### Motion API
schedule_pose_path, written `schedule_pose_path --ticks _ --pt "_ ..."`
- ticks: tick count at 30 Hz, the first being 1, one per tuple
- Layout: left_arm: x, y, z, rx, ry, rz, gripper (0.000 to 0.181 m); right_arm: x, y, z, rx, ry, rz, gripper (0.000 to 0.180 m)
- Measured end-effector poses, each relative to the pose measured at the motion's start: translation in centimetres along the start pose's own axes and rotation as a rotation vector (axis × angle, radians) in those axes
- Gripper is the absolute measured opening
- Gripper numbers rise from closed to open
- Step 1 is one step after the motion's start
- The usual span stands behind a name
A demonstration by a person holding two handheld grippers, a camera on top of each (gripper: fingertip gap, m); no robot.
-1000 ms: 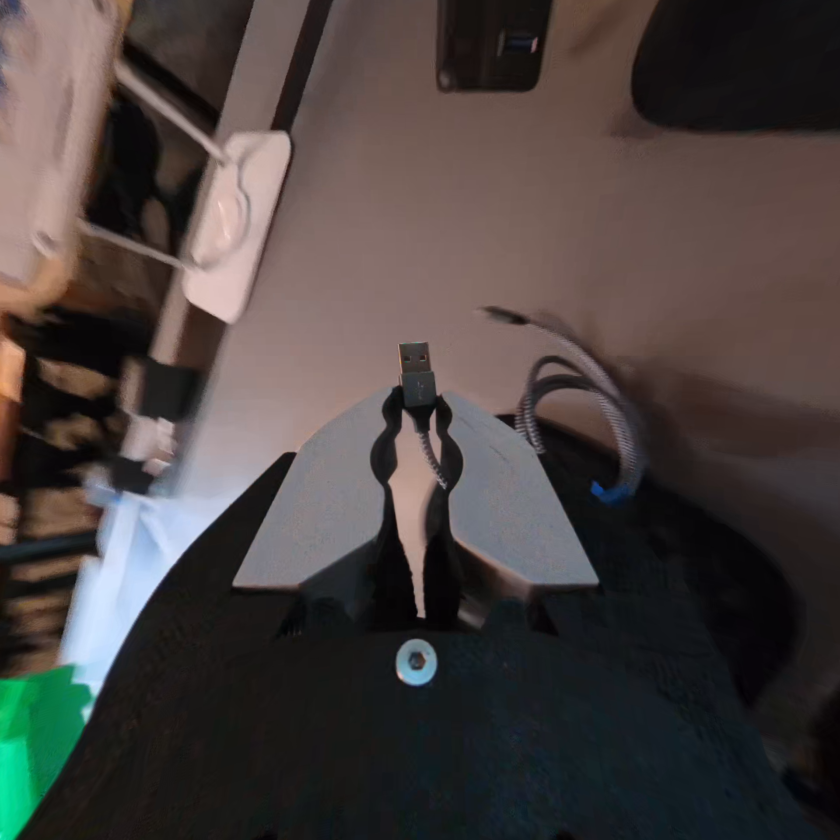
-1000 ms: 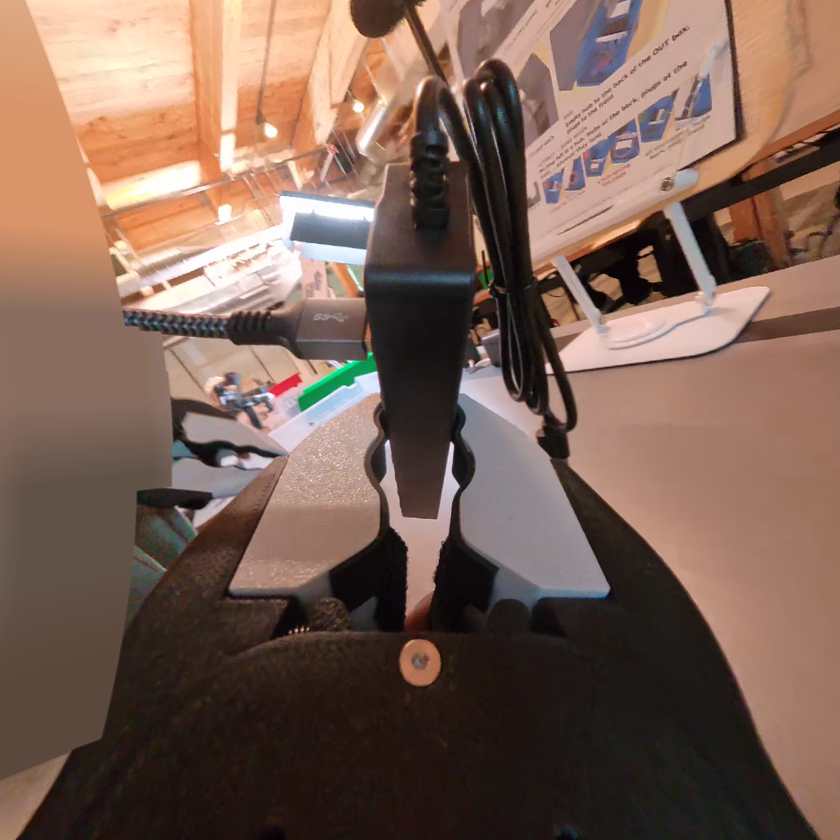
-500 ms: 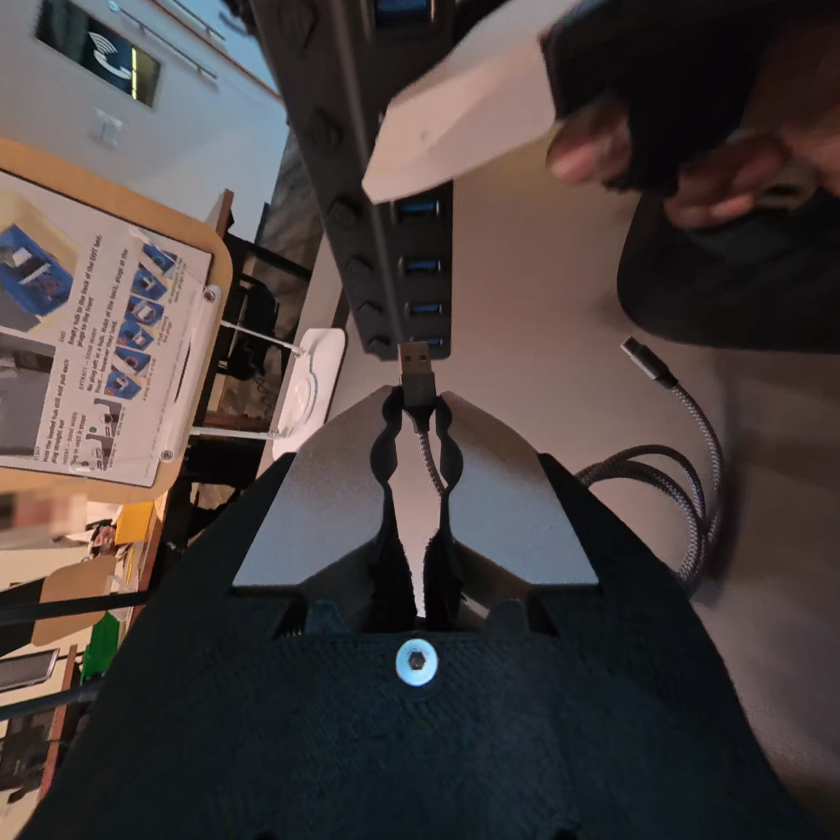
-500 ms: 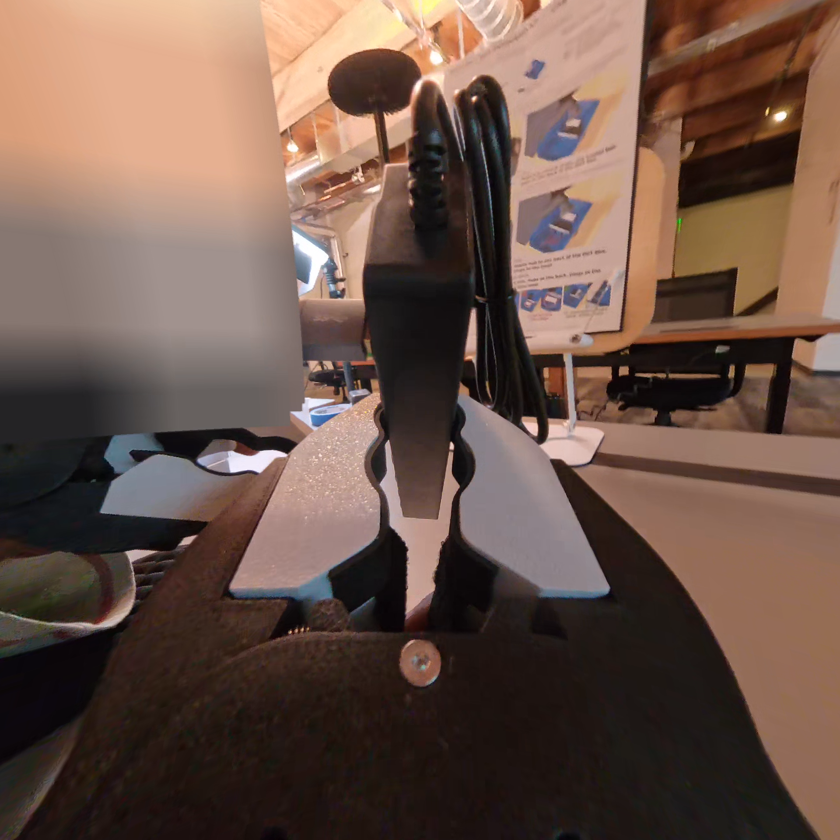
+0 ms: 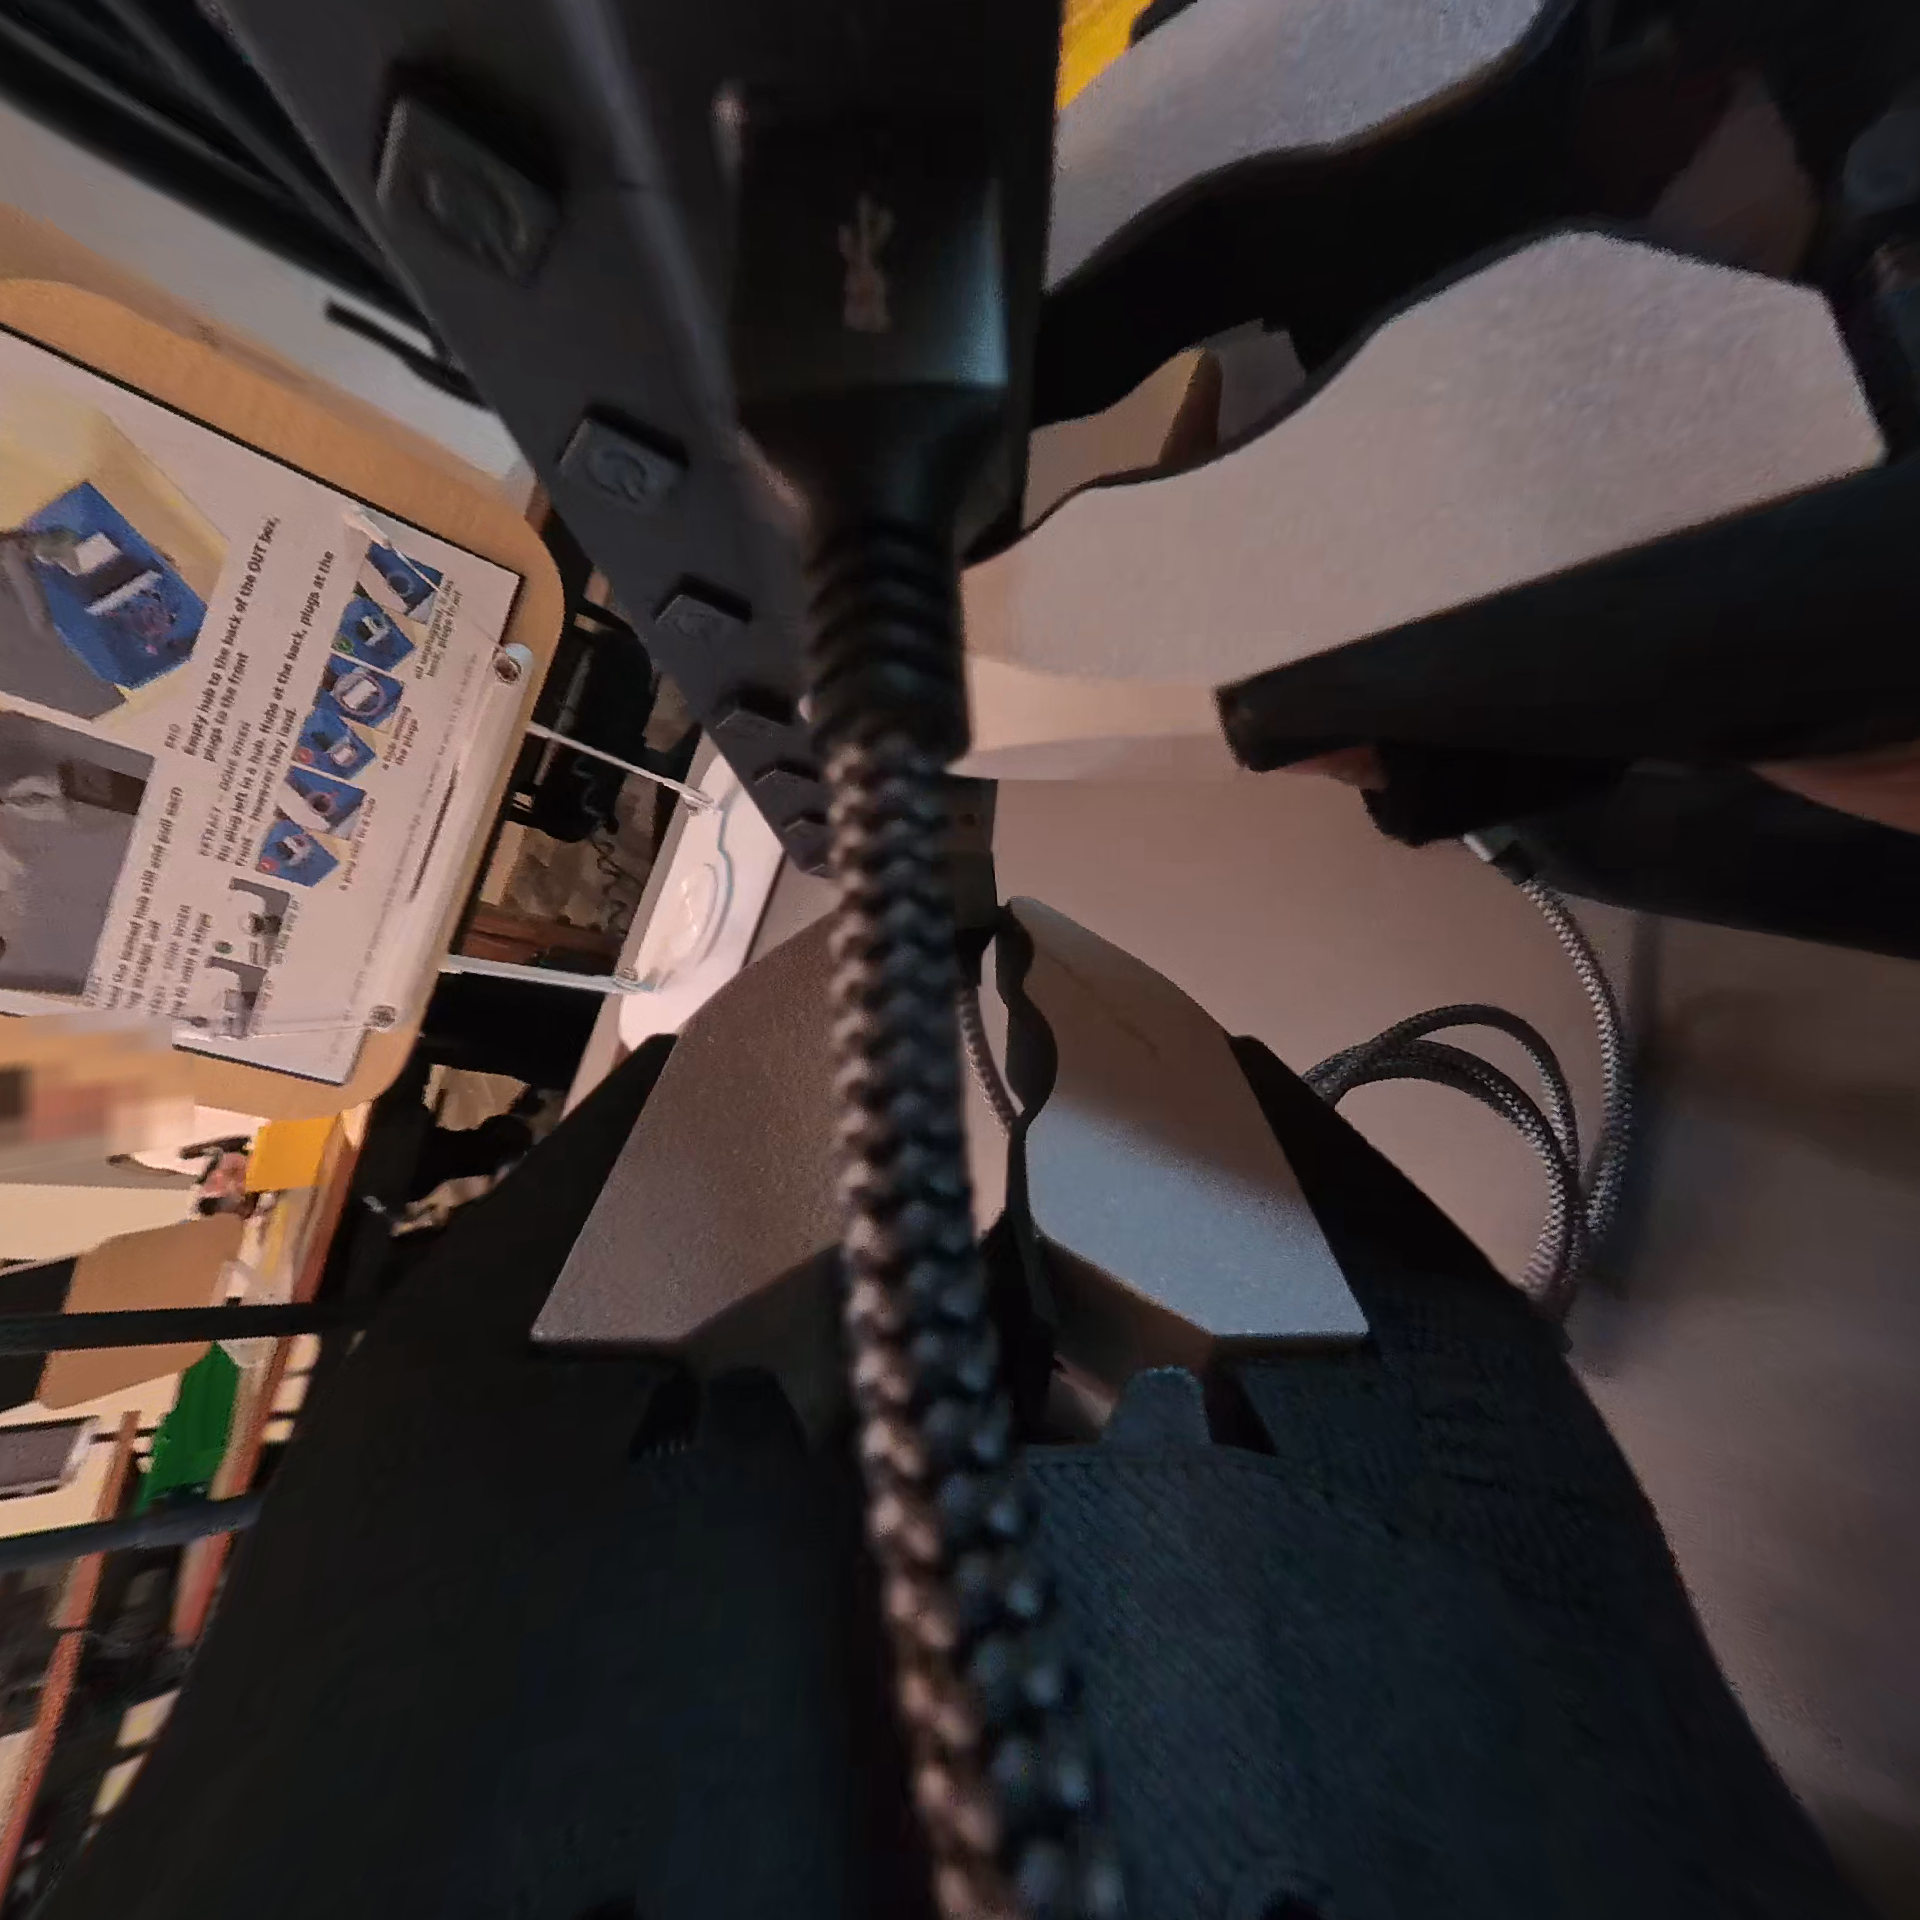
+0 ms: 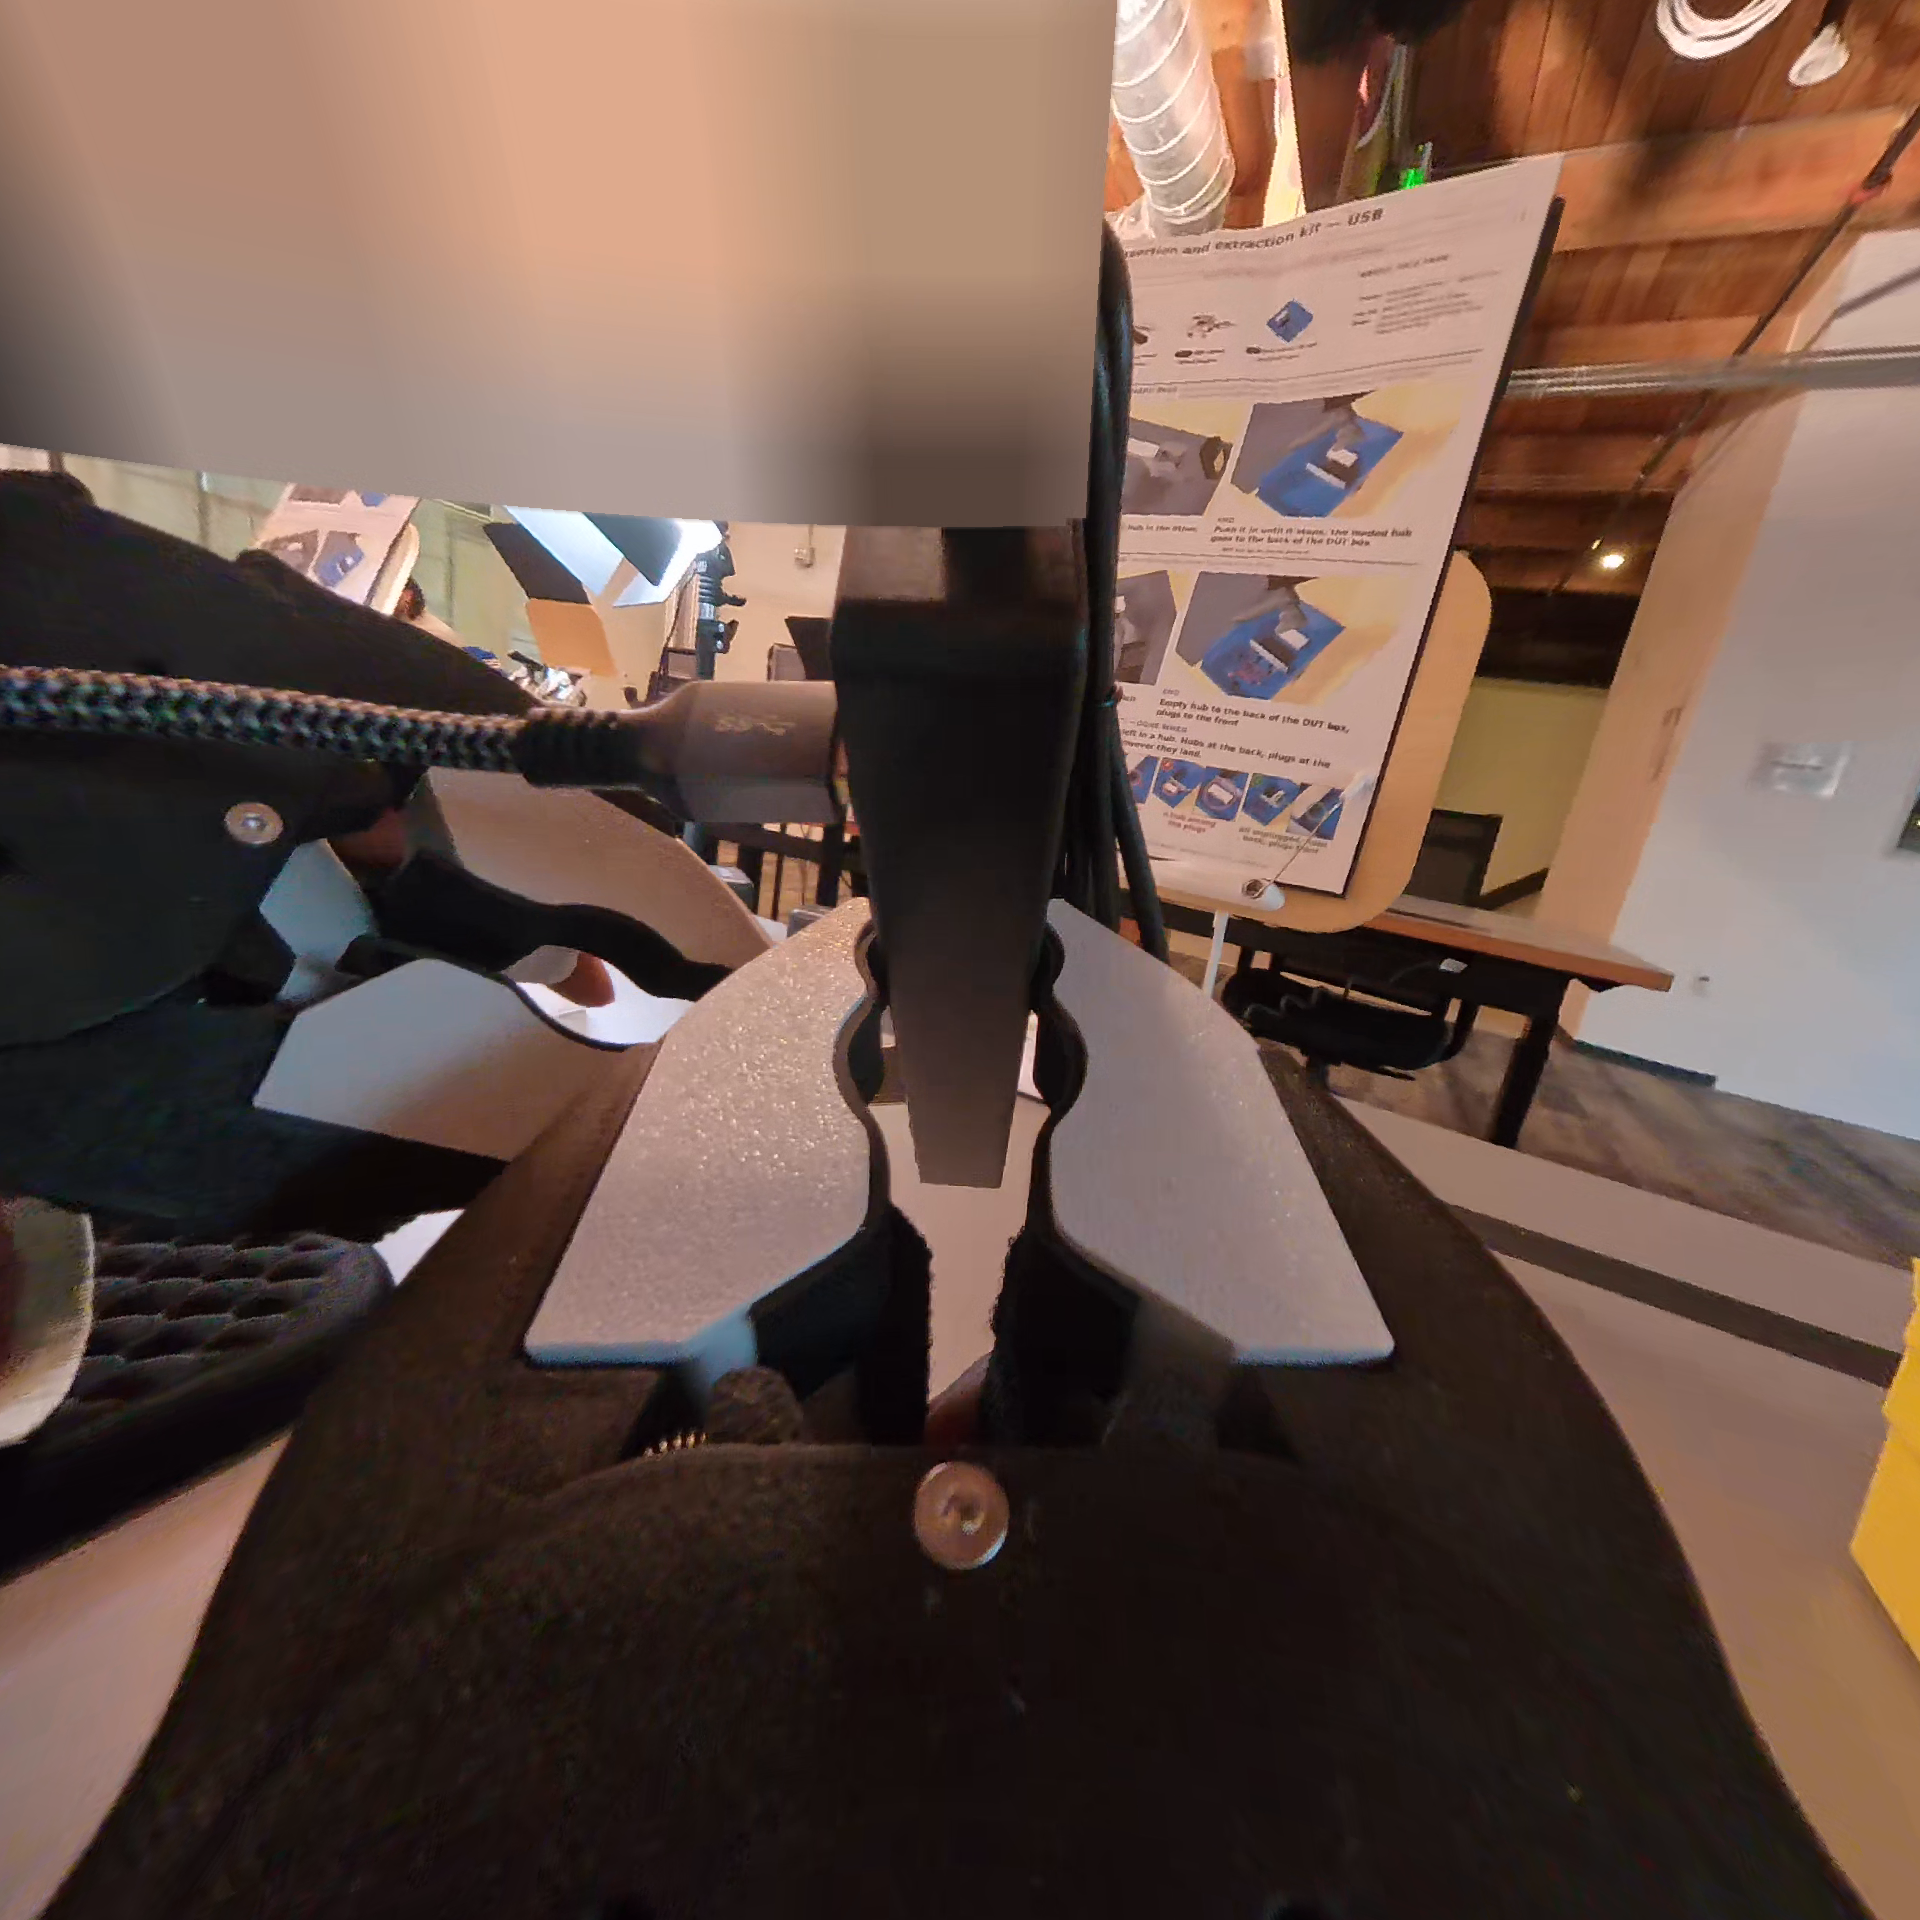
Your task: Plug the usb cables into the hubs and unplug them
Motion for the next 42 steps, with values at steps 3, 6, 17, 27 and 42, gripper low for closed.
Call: schedule_pose_path --ticks 3,6,17,27,42 --pt "0.0 0.0 -0.2 0.063 0.003 0.0 0.015 -0.1 0.1 -0.1 0.012 0.008 -0.004 0.025" --pt "0.1 -0.2 -0.2 0.104 -0.01 0.012 0.015 -0.1 0.1 -0.1 0.006 0.004 0.003 0.025" --pt "0.1 -0.1 0.1 0.132 0.052 0.025 0.014 0.2 0.6 -0.2 -0.107 -0.112 0.013 0.026" --pt "-0.2 -0.1 0.2 0.131 0.007 0.123 0.014 -0.1 0.2 0.5 -0.27 -0.238 0.016 0.028" --pt "2.3 1.2 -2.0 0.404 0.192 0.431 0.041 -0.2 0.4 3.9 -0.445 -0.252 0.054 0.025"
Point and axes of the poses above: each gripper's, where its closed fingertips meet, x back along the fingers, y out of its underside, z = x × y across the jaws, the point moved 7 cm from there along x, back along the fingers, and after that the axes turned 6 degrees about x, right-handed, at the moved point
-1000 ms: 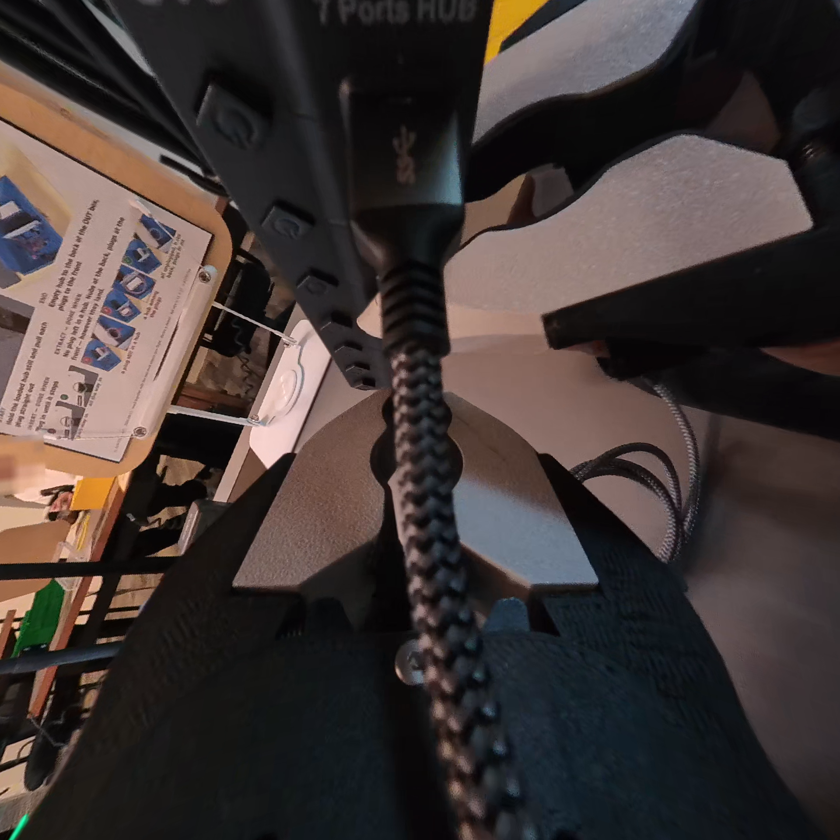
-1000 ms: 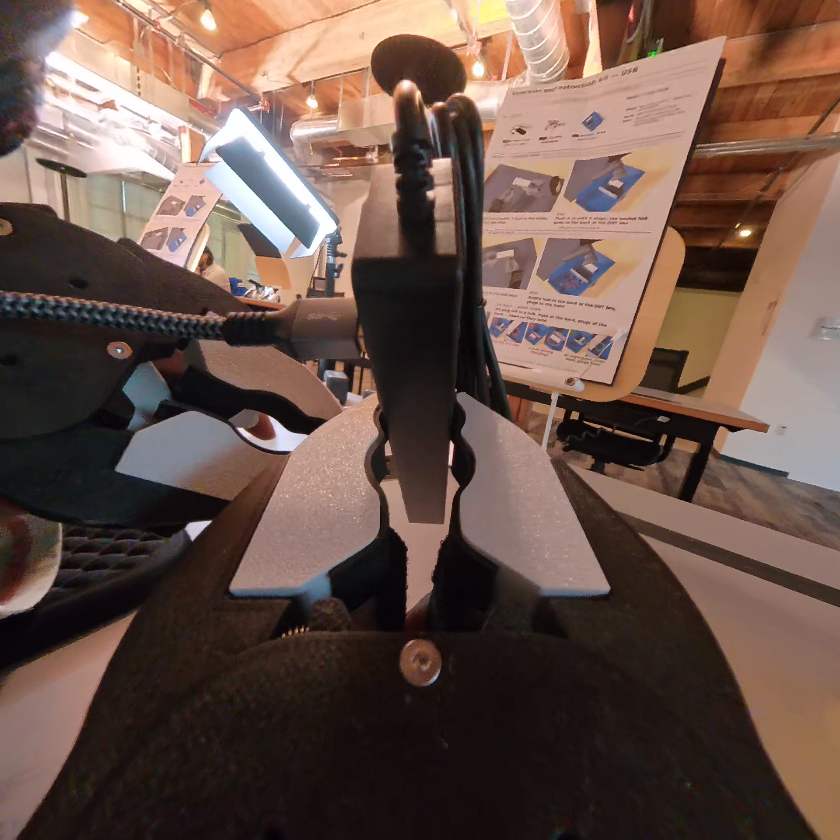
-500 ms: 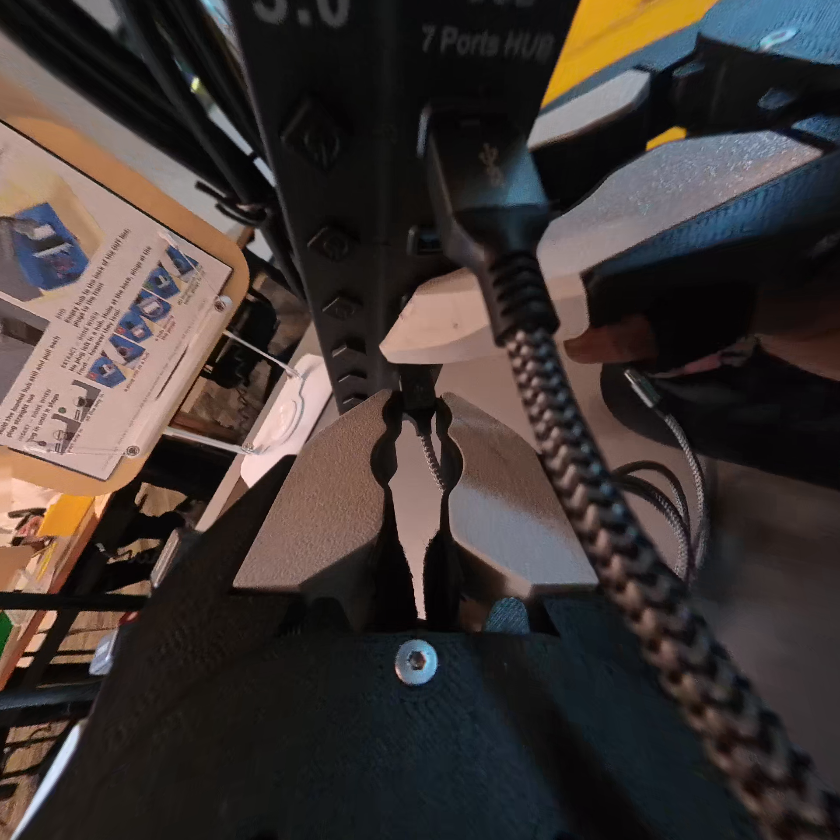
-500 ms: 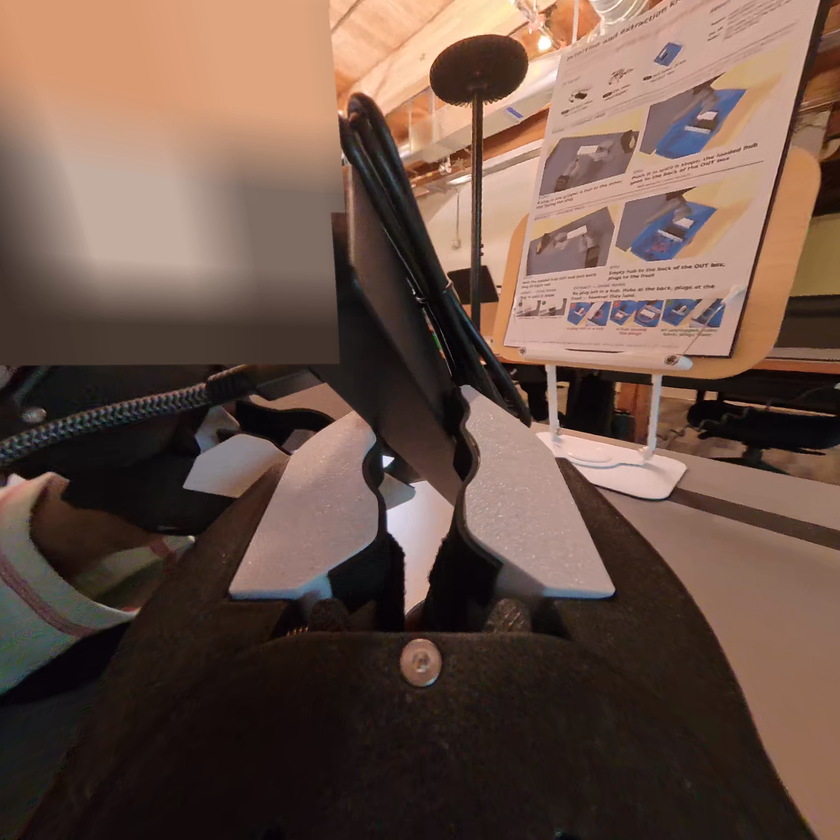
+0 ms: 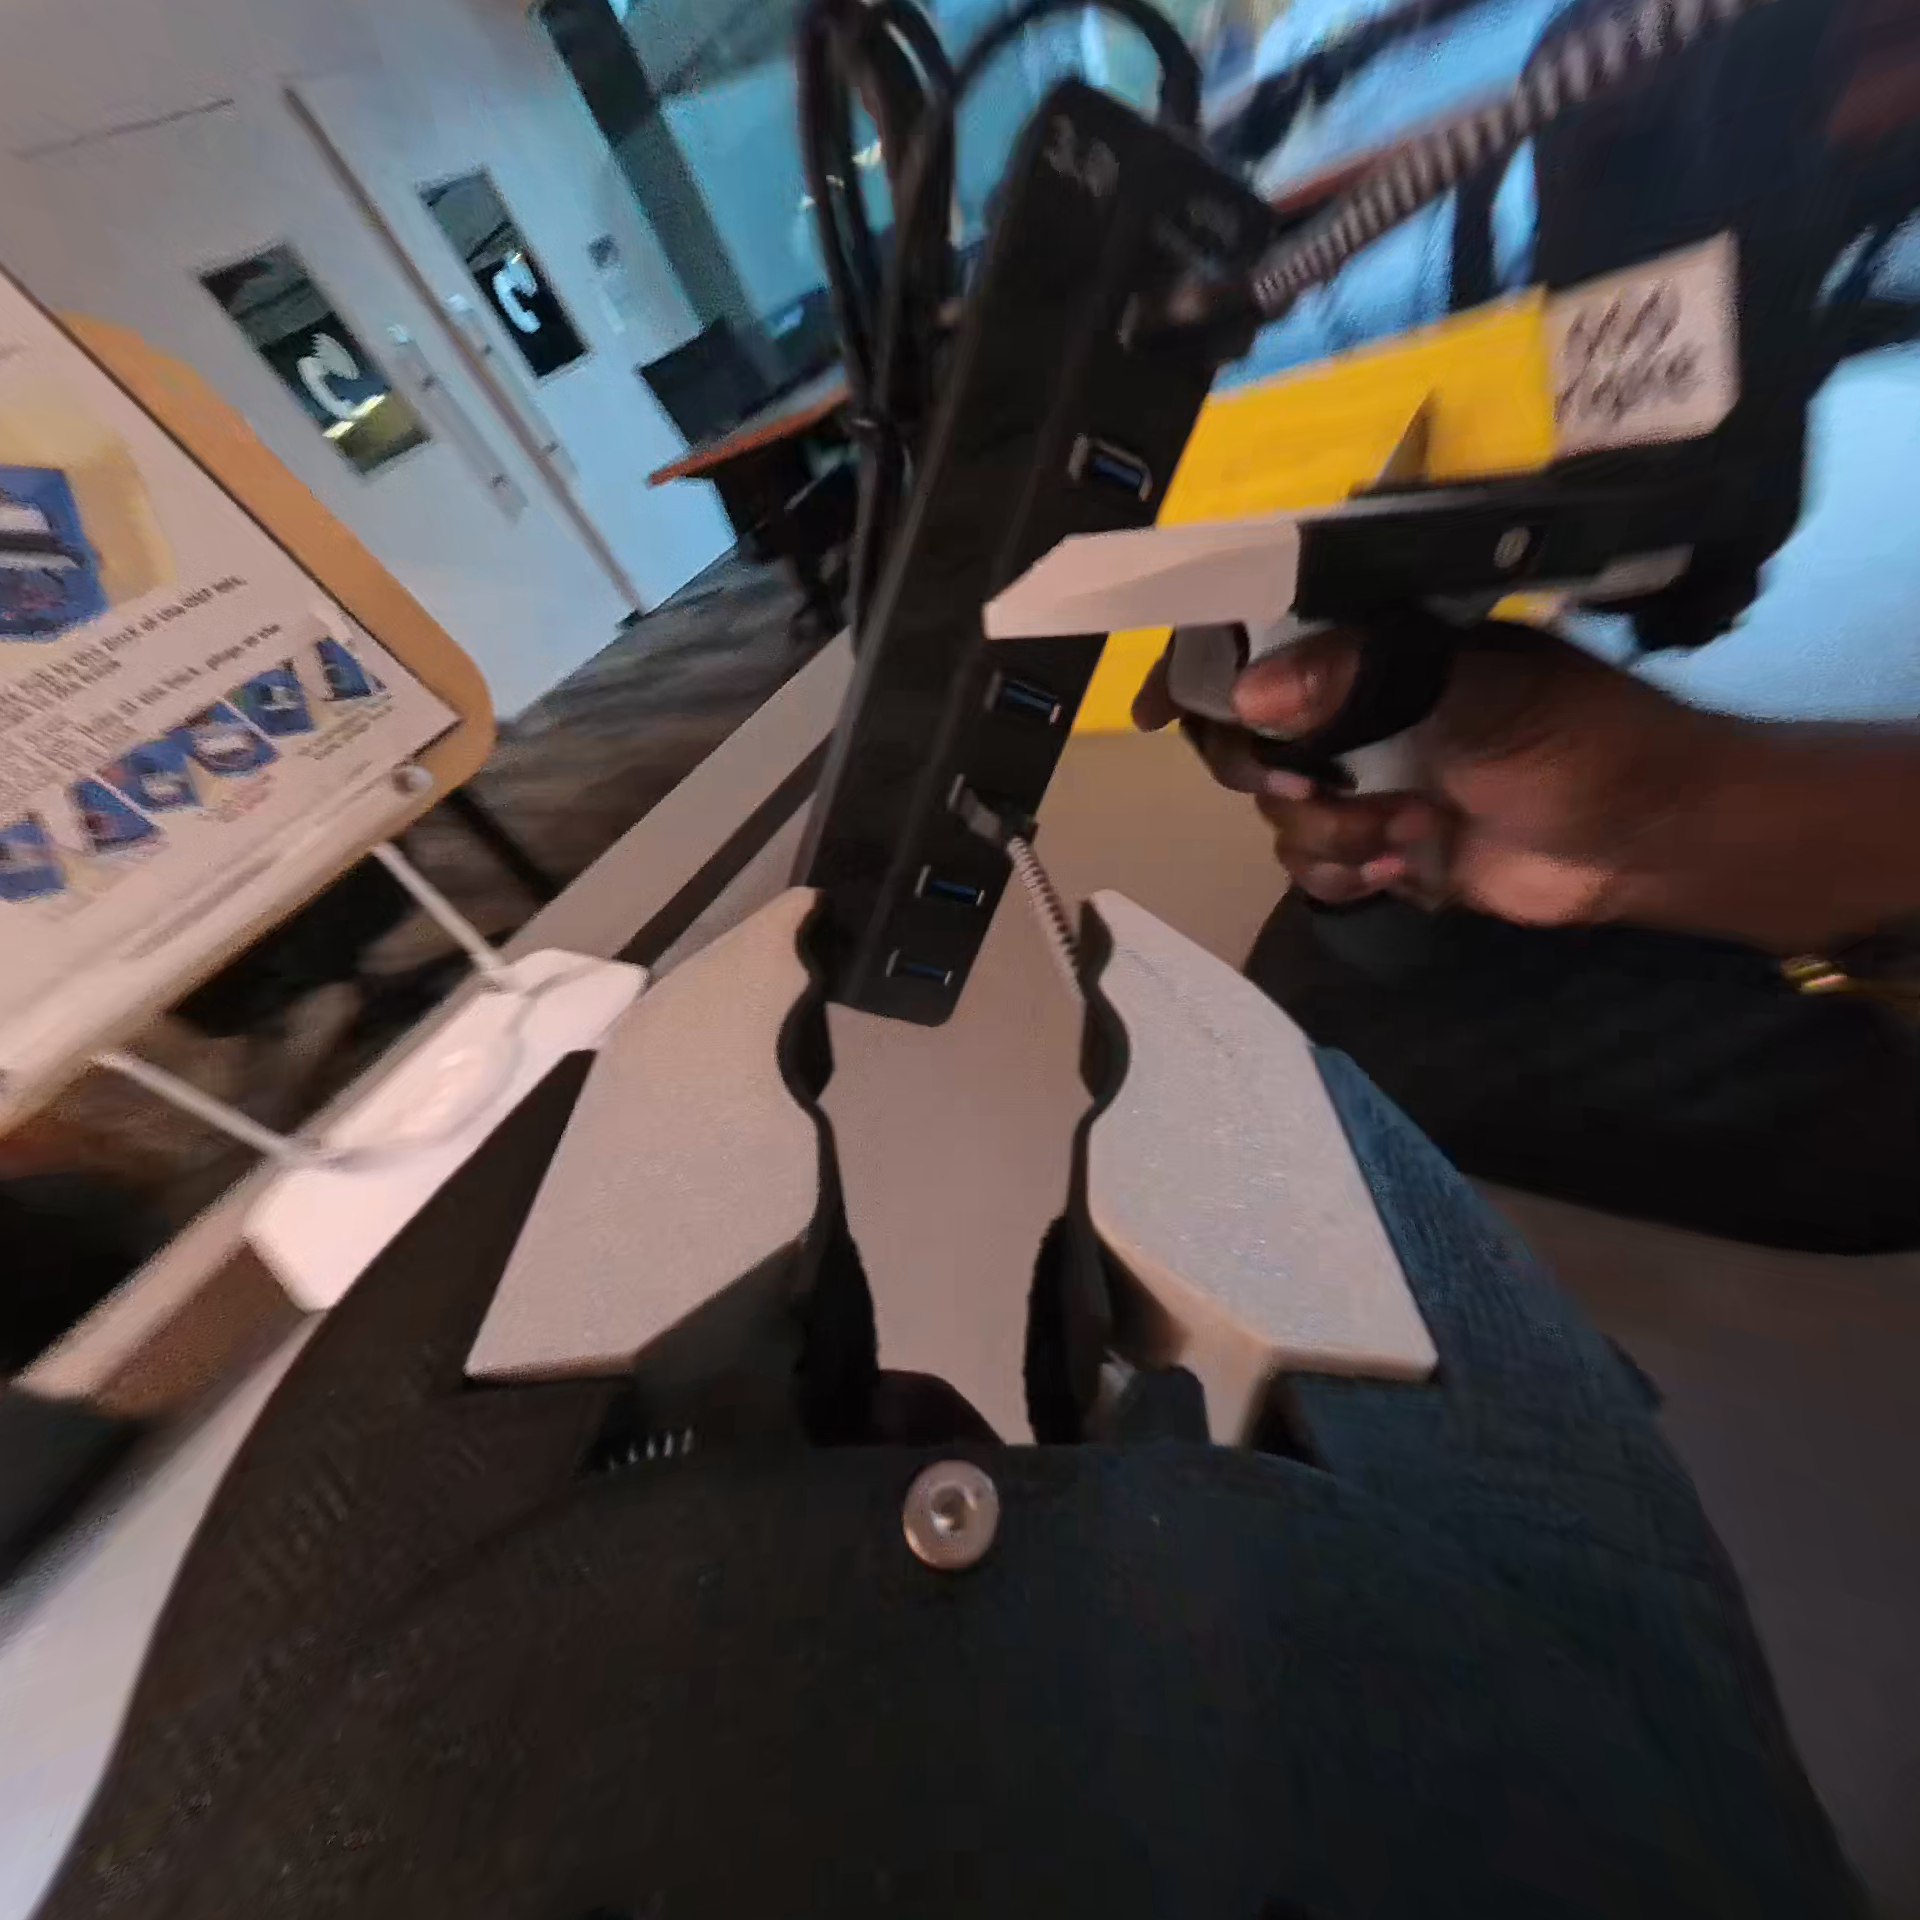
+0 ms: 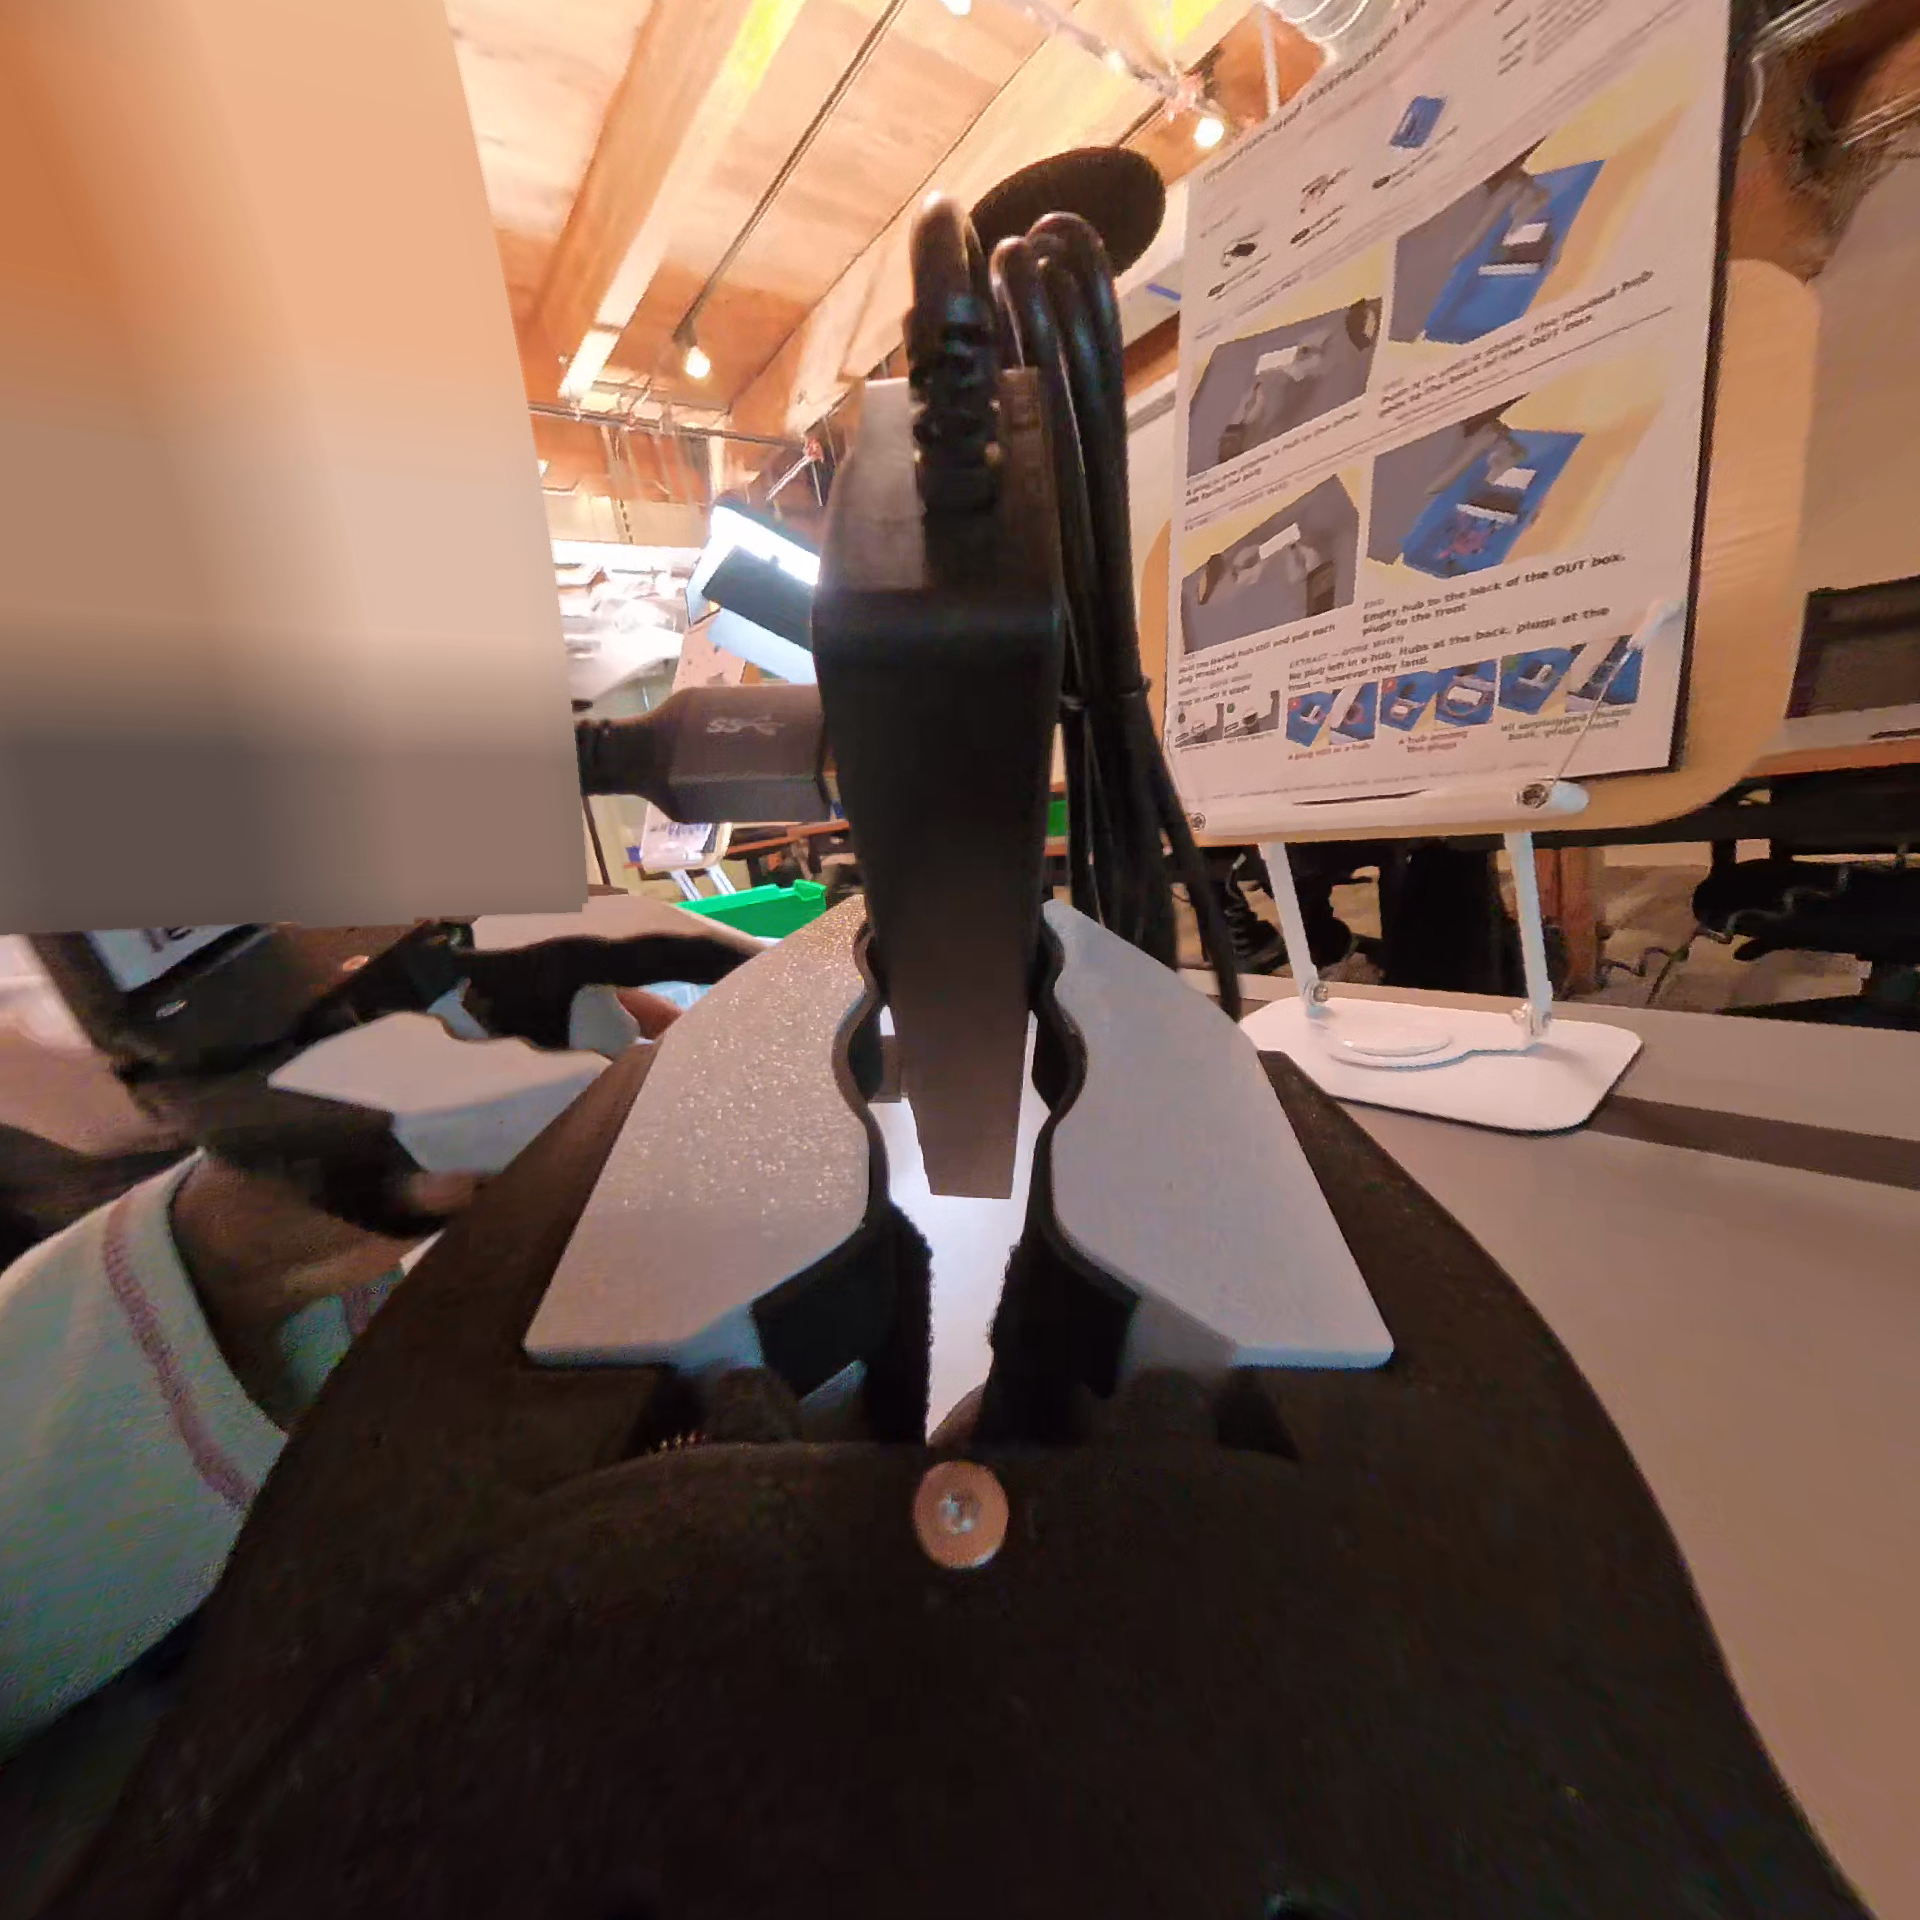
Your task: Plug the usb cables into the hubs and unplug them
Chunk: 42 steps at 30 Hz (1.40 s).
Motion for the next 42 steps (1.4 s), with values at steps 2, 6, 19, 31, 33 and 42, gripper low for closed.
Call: schedule_pose_path --ticks 2,6,19,31,33,42 --pt "1.6 -0.2 -1.4 0.225 0.101 0.128 0.054 0.0 -0.9 0.7 0.029 -0.005 -0.023 0.025" --pt "5.3 0.6 -5.2 0.57 0.072 0.388 0.056 -0.1 -5.0 2.8 0.118 0.037 -0.04 0.025" --pt "9.0 3.3 -7.0 0.424 -0.378 0.541 0.052 2.5 -23.5 12.5 0.634 0.624 -0.032 0.026" --pt "10.1 1.3 -6.9 0.342 -0.419 0.538 0.047 9.0 -17.4 22.2 0.853 1.139 -0.53 0.025" --pt "10.1 1.1 -7.0 0.347 -0.421 0.521 0.047 9.6 -15.5 23.0 0.84 1.156 -0.636 0.026" --pt "9.9 1.0 -7.1 0.322 -0.419 0.449 0.047 12.5 -9.4 26.0 0.457 1.112 -1.139 0.025"
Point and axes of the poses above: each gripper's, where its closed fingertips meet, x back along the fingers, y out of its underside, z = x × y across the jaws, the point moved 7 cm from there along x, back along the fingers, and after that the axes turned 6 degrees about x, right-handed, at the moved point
